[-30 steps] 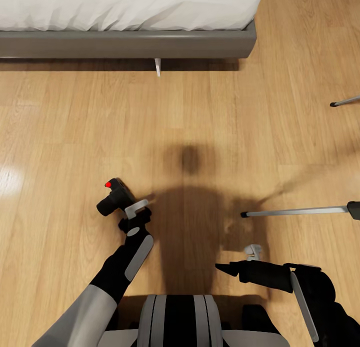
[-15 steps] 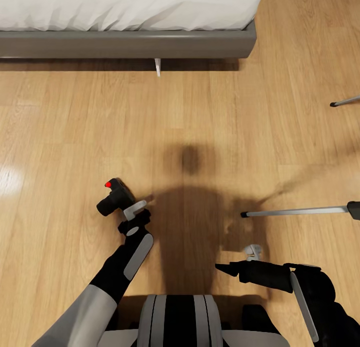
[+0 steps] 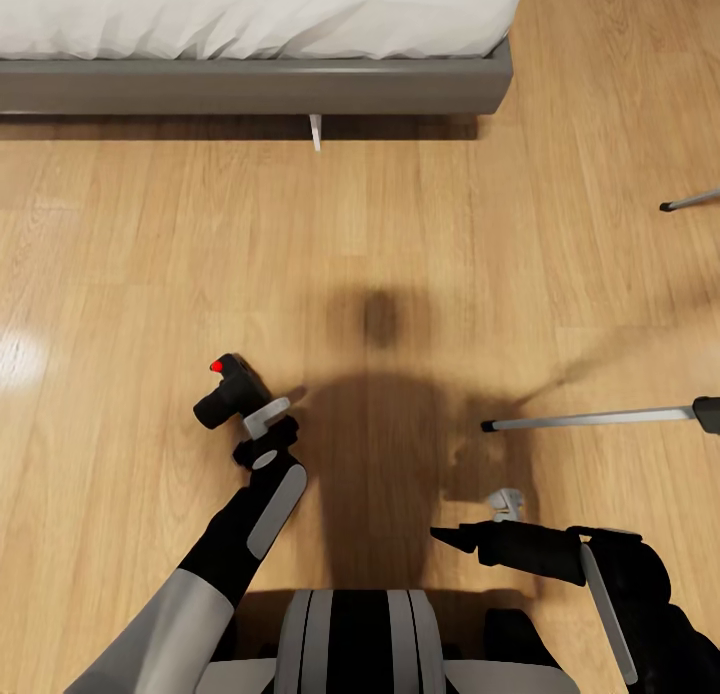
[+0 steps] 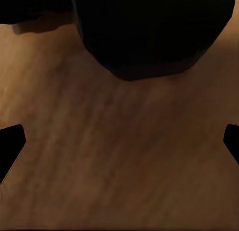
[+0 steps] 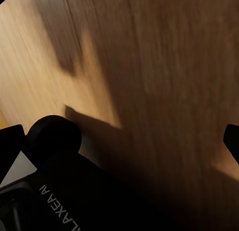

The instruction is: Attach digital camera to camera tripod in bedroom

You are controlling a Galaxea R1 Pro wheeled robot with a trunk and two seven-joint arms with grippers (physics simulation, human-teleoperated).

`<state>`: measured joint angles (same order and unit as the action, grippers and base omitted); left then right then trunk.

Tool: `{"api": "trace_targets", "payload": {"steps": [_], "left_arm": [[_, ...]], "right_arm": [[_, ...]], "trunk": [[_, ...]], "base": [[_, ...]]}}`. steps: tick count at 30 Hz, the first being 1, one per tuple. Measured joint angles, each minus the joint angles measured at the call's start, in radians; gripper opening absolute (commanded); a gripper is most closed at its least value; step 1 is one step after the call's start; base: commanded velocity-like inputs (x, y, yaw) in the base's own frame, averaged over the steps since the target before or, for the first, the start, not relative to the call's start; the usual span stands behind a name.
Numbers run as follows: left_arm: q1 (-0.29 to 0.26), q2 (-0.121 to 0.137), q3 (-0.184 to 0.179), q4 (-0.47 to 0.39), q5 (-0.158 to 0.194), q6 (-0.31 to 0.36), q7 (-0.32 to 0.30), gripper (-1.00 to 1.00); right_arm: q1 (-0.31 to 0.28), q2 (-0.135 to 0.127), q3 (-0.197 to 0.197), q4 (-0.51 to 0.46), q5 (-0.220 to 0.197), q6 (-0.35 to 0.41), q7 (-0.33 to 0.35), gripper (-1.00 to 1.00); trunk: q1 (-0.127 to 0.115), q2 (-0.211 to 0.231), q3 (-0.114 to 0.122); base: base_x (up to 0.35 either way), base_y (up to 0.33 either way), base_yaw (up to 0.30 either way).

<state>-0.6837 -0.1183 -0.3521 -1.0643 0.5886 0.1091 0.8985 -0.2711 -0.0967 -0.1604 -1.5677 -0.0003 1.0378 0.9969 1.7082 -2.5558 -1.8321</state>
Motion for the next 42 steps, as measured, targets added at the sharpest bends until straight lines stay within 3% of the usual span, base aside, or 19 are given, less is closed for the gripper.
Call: {"api": "trace_targets", "payload": {"steps": [7,26,36,42], "left_arm": [[0.0,0.0,-0.001,-0.002,0.0,-0.001,0.039,1.0],[0.0,0.0,-0.003,-0.001,-0.003,0.0,0.046,1.0],[0.0,0.0,-0.004,-0.001,-0.003,0.003,0.046,1.0],[0.0,0.0,-0.004,-0.001,-0.003,0.002,0.046,1.0]], "right_arm": [[0.0,0.0,0.0,-0.001,0.0,-0.002,0.001,1.0],[0.0,0.0,-0.002,-0.001,0.0,-0.001,0.001,1.0],[0.0,0.0,-0.05,-0.001,-0.001,0.002,0.0,1.0],[0.0,0.0,-0.059,-0.001,-0.001,0.002,0.0,1.0]], "trunk": [[0.0,0.0,0.0],[0.0,0.0,0.0],[0.0,0.0,0.0],[0.0,0.0,0.0]], "base": [[-0.01,0.0,0.0],[-0.001,0.0,0.0],[0.0,-0.096,0.0],[0.0,-0.066,0.0]]}}
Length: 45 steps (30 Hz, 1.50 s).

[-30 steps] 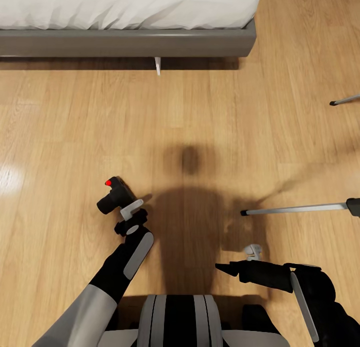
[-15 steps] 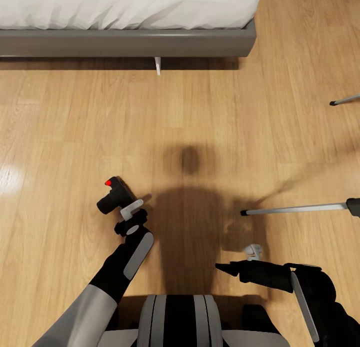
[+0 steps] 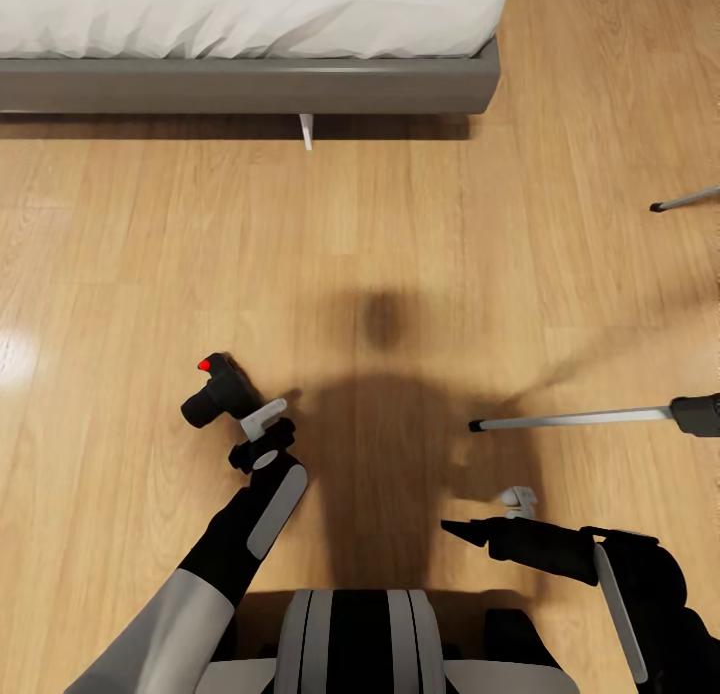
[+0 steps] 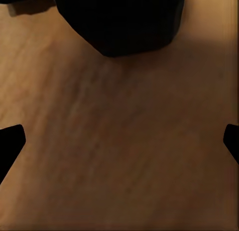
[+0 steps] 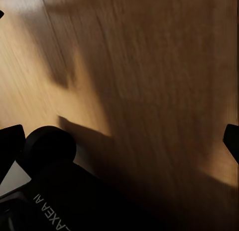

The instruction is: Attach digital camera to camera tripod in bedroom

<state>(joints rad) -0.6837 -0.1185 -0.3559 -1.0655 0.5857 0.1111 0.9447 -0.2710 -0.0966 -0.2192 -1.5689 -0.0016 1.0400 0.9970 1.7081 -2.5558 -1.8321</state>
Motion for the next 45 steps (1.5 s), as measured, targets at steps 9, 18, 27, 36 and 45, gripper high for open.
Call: {"api": "trace_targets", "payload": {"steps": [9,18,27,36,45], "left_arm": [[0.0,0.0,0.0,0.0,0.0,-0.001,0.0,1.0],[0.0,0.0,0.0,-0.001,0.0,-0.001,0.0,1.0],[0.0,0.0,0.0,-0.001,0.0,-0.002,0.0,1.0],[0.0,0.0,0.0,-0.001,0.0,-0.002,0.0,1.0],[0.0,-0.001,0.0,-0.002,-0.001,-0.002,0.0,1.0]], "right_arm": [[0.0,0.0,-0.002,0.0,0.0,0.0,0.0,1.0],[0.0,0.001,-0.003,0.0,0.0,-0.002,0.0,1.0],[0.0,0.003,-0.004,0.0,0.0,0.0,0.001,1.0],[0.0,0.003,-0.004,0.0,-0.001,0.0,0.002,1.0],[0.0,0.0,-0.002,0.0,-0.001,-0.002,0.001,1.0]], "trunk": [[0.0,0.0,0.0],[0.0,0.0,0.0],[0.0,0.0,0.0],[0.0,0.0,0.0],[0.0,0.0,0.0]], "base": [[0.0,-0.013,0.0],[0.0,-0.011,0.0],[0.0,-0.162,0.0],[0.0,-0.051,0.0],[0.078,-0.005,0.0]]}}
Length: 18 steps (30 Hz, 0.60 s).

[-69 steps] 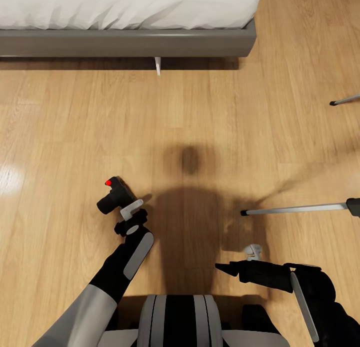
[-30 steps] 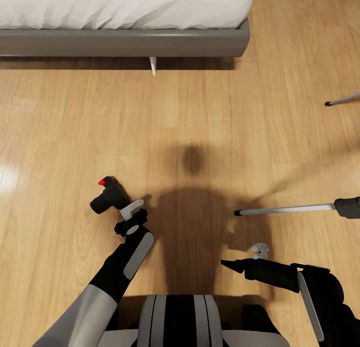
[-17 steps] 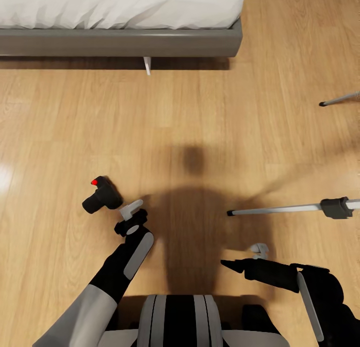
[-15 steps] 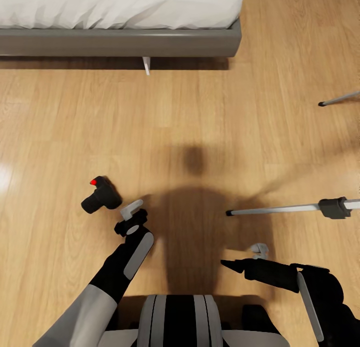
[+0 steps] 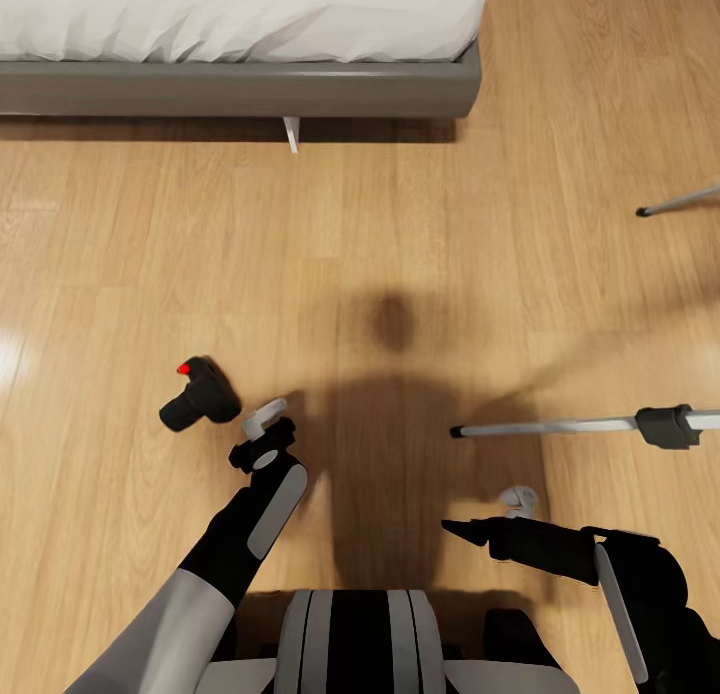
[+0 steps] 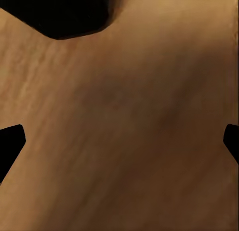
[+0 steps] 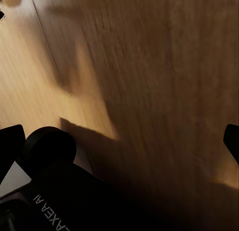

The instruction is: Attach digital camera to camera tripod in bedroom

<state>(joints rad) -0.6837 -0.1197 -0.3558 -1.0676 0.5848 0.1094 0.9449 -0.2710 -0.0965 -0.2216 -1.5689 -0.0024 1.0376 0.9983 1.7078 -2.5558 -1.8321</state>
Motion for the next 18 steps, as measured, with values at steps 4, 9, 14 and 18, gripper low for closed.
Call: {"api": "trace_targets", "payload": {"steps": [4,9,14,18], "left_arm": [[0.0,0.001,0.0,0.0,0.0,-0.001,0.0,1.0],[0.0,0.001,0.0,0.0,-0.001,-0.001,0.0,1.0],[0.0,0.001,0.0,0.0,0.0,-0.002,0.0,1.0],[0.0,0.001,0.0,0.0,0.001,-0.002,0.0,1.0]], "right_arm": [[0.0,0.0,0.0,0.0,0.0,0.0,0.0,1.0],[0.0,0.0,0.0,0.0,0.0,0.0,0.0,1.0],[0.0,0.003,0.0,0.0,-0.001,0.001,0.0,1.0],[0.0,0.005,0.001,0.0,-0.001,0.002,0.0,1.0]], "trunk": [[0.0,0.0,0.0],[0.0,0.0,0.0],[0.0,0.0,0.0],[0.0,0.0,0.0]], "base": [[0.204,-0.001,0.0],[0.073,0.0,0.0],[0.012,0.0,0.0],[0.003,0.0,0.0]]}}
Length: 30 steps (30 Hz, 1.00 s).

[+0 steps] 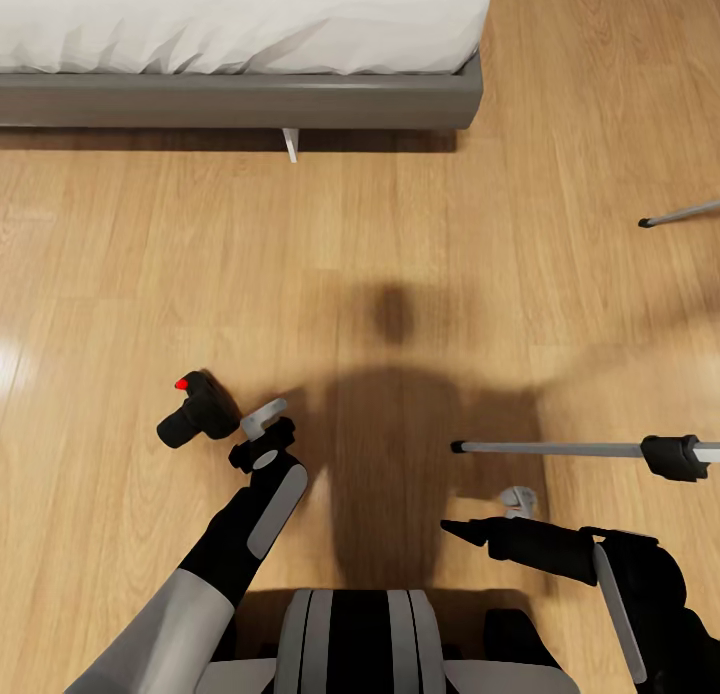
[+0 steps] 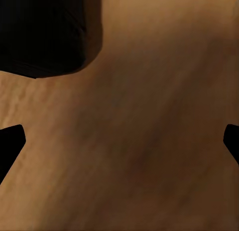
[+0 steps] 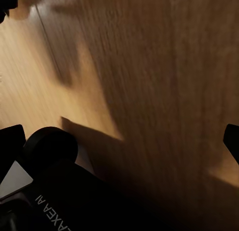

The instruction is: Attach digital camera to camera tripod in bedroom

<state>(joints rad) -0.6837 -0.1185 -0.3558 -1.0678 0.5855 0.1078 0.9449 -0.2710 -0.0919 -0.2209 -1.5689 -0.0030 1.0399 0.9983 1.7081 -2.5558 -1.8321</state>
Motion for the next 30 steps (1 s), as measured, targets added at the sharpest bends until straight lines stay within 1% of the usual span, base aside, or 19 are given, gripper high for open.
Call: {"api": "trace_targets", "payload": {"steps": [21,25,30], "left_arm": [[0.0,0.0,0.005,-0.003,0.003,-0.001,0.004,1.0],[0.0,0.0,0.009,-0.008,0.007,-0.003,0.028,1.0],[0.0,0.0,0.01,-0.011,0.018,-0.009,0.085,1.0]], "right_arm": [[0.0,-0.001,0.006,0.0,0.0,0.0,0.001,1.0],[0.0,-0.003,0.008,0.0,0.0,0.0,0.001,1.0],[0.0,-0.004,0.008,0.0,0.001,0.0,0.001,1.0]], "trunk": [[0.0,0.0,0.0],[0.0,0.0,0.0],[0.0,0.0,0.0]], "base": [[0.0,0.0,0.0],[0.0,0.0,0.0],[0.0,0.0,0.0]]}}
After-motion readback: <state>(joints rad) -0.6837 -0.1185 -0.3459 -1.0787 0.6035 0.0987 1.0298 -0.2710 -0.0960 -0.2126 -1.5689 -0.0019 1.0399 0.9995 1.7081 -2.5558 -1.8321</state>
